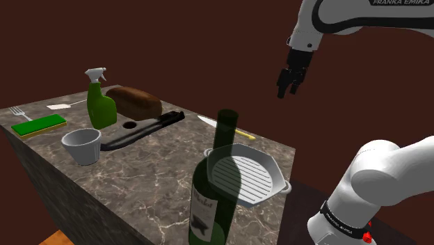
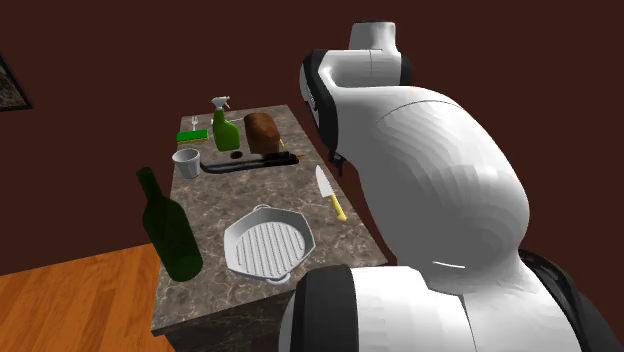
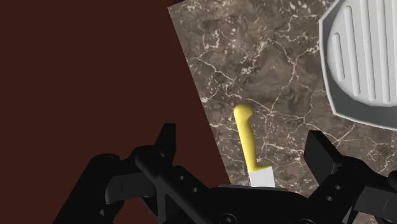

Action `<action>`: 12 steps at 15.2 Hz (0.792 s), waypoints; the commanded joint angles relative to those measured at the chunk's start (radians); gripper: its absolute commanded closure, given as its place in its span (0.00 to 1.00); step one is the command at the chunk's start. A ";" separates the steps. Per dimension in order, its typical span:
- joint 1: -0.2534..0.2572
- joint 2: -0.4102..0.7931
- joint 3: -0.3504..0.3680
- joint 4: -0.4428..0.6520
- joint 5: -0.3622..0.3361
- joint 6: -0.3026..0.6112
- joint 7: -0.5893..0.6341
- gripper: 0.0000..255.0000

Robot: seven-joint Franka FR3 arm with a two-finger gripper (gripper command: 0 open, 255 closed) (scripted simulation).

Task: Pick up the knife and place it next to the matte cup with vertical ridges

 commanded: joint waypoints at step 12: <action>0.058 0.319 -0.010 -0.036 -0.003 0.342 -0.096 0.00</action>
